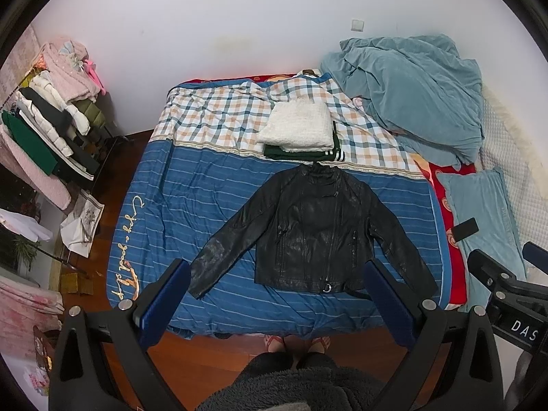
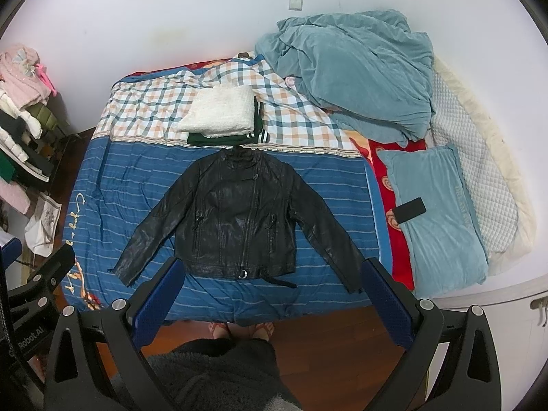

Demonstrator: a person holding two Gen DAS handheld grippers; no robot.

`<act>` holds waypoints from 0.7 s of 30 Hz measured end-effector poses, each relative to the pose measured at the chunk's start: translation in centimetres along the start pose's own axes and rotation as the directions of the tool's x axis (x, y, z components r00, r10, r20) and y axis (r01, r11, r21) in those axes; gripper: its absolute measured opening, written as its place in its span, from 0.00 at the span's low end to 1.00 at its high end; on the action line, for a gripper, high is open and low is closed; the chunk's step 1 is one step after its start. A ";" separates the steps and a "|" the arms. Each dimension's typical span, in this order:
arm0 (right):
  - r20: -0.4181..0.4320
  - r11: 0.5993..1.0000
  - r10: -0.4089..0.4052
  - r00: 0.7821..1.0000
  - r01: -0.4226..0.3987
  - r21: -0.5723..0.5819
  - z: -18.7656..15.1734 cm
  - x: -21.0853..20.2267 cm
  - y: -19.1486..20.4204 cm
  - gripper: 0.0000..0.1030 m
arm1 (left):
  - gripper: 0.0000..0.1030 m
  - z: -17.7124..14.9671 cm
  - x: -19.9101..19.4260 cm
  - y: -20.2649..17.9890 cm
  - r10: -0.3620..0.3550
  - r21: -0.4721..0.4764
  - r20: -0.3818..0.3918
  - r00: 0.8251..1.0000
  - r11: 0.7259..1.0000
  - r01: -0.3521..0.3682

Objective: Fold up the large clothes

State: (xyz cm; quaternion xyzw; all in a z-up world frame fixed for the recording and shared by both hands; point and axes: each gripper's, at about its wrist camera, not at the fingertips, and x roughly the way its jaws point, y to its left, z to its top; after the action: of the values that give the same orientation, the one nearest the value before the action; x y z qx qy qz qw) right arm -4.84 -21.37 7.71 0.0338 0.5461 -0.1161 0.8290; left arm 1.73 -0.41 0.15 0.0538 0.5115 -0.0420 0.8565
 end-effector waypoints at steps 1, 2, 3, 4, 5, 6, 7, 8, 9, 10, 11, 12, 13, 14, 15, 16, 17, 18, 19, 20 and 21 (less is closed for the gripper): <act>0.001 1.000 0.000 1.000 0.000 0.000 0.2 -0.1 0.0 1.00 | 1.00 0.0 0.0 0.0 0.000 -0.001 0.000 1.000 1.000 0.000; 0.001 1.000 0.000 1.000 0.000 0.000 0.2 -0.1 -0.1 1.00 | 1.00 0.0 0.0 0.1 -0.002 -0.002 -0.002 1.000 1.000 0.002; 0.002 1.000 0.000 1.000 0.000 0.000 0.3 -0.1 0.0 1.00 | 1.00 0.0 0.0 0.1 -0.002 -0.003 -0.003 1.000 1.000 0.002; 0.002 1.000 0.000 1.000 0.000 0.000 0.2 -0.1 0.0 1.00 | 1.00 -0.1 0.0 0.0 0.000 -0.001 -0.002 1.000 1.000 0.000; 0.002 1.000 0.000 1.000 0.000 0.000 0.4 -0.2 0.0 1.00 | 1.00 -0.1 0.0 0.0 0.000 -0.001 -0.002 1.000 1.000 0.000; 0.003 1.000 0.000 1.000 0.000 0.001 0.6 -0.2 0.1 1.00 | 1.00 -0.1 0.0 0.1 -0.001 -0.001 -0.001 1.000 1.000 0.001; 0.003 1.000 0.001 1.000 -0.001 0.000 0.4 -0.2 0.0 1.00 | 1.00 0.0 0.0 0.0 -0.001 -0.001 -0.001 1.000 1.000 0.001; 0.003 1.000 0.000 1.000 0.000 -0.001 0.4 -0.2 0.0 1.00 | 1.00 0.0 0.0 0.1 0.001 -0.001 -0.001 1.000 1.000 -0.001; 0.004 1.000 0.000 1.000 0.000 -0.002 0.6 -0.2 0.2 1.00 | 1.00 0.0 0.0 0.1 -0.001 -0.003 -0.001 1.000 1.000 0.001; 0.005 1.000 0.000 1.000 0.000 -0.002 0.5 -0.2 0.1 1.00 | 1.00 0.0 0.0 0.1 -0.002 -0.004 -0.001 1.000 1.000 0.002; 0.004 1.000 0.001 1.000 -0.001 0.000 0.3 -0.2 0.0 1.00 | 1.00 -0.1 0.0 0.0 -0.001 -0.001 -0.001 1.000 1.000 0.001; 0.004 1.000 0.002 1.000 -0.002 -0.001 0.5 -0.2 0.1 1.00 | 1.00 0.0 0.0 0.0 -0.001 -0.001 0.001 1.000 1.000 0.001; 0.004 1.000 0.001 1.000 -0.001 -0.002 0.5 -0.2 0.2 1.00 | 1.00 0.3 -0.2 -0.2 -0.001 0.000 0.002 1.000 1.000 0.001; 0.005 1.000 0.000 1.000 0.000 -0.001 0.2 -0.2 0.1 1.00 | 1.00 0.4 -0.3 -0.2 0.000 0.000 0.002 1.000 1.000 0.000; 0.006 1.000 0.001 1.000 -0.001 0.000 0.4 -0.2 0.2 1.00 | 1.00 0.6 -0.4 -0.3 0.000 0.001 0.003 1.000 1.000 0.000; 0.006 1.000 0.001 1.000 -0.001 0.000 0.4 -0.2 0.2 1.00 | 1.00 0.7 -0.4 -0.3 -0.001 0.000 0.003 1.000 1.000 0.001; 0.006 1.000 0.000 1.000 0.000 0.000 0.4 -0.4 0.1 1.00 | 1.00 0.7 -0.4 -0.3 -0.001 -0.001 0.005 1.000 1.000 0.001; 0.006 1.000 0.001 1.000 -0.001 0.000 0.5 -0.4 0.1 1.00 | 1.00 0.6 -0.4 -0.3 0.000 -0.001 0.005 1.000 1.000 0.000; 0.007 1.000 0.001 1.000 -0.001 0.001 0.6 -0.5 0.2 1.00 | 1.00 0.7 -0.4 -0.3 0.001 -0.001 0.006 1.000 1.000 -0.001; 0.006 1.000 0.001 1.000 -0.001 0.001 0.4 -0.4 0.1 1.00 | 1.00 0.9 -0.5 -0.4 0.000 -0.001 0.006 1.000 1.000 0.000; 0.006 1.000 0.001 1.000 -0.001 0.001 0.6 -0.5 0.2 1.00 | 1.00 1.2 -0.5 -0.4 0.000 -0.002 0.009 1.000 1.000 0.000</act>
State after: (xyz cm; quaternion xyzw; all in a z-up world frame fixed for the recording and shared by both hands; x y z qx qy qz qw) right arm -4.41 -21.19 8.35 0.0340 0.5433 -0.1159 0.8308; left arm 2.44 -0.98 1.14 0.0528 0.5078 -0.0418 0.8588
